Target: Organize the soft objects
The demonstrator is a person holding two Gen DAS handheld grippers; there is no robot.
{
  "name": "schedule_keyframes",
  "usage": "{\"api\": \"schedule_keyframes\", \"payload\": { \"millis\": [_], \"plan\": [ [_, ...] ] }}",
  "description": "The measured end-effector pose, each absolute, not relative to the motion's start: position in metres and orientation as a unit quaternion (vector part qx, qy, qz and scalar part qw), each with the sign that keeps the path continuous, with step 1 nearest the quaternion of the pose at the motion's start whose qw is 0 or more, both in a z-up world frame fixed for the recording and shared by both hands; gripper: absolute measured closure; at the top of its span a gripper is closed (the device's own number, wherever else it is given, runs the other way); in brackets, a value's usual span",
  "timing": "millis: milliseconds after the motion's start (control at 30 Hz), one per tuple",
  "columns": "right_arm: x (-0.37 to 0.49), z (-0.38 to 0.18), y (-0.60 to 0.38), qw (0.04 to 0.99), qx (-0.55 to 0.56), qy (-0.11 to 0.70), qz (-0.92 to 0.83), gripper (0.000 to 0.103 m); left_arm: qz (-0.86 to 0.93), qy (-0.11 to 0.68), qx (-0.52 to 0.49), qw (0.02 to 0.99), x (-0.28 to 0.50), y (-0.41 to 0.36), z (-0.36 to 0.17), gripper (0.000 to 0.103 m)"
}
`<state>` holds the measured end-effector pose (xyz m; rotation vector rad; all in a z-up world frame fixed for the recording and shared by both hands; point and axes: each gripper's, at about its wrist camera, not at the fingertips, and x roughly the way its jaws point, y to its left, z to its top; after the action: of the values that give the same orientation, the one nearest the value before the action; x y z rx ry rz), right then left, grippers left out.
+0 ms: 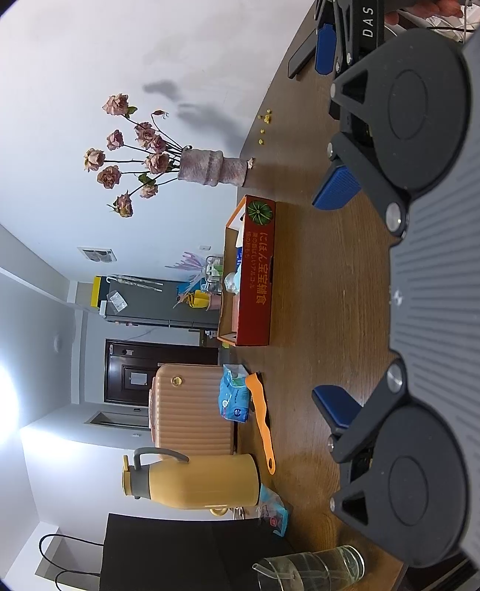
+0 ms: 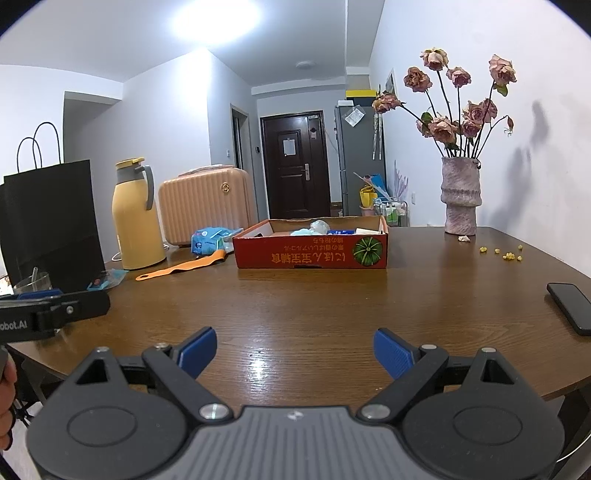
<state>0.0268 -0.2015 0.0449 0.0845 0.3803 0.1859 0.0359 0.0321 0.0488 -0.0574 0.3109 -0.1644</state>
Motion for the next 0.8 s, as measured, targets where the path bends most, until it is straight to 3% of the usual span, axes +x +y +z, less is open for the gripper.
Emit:
{"api": "schedule_keyframes", "payload": {
  "millis": [800],
  "plan": [
    [0.0300,0.0424,-0.2048,0.976,0.046,0.192,0.088,0.010,-0.076,0.156,-0.026,0.985,0.0365,0.0315,0.0480,0.000]
  ]
}}
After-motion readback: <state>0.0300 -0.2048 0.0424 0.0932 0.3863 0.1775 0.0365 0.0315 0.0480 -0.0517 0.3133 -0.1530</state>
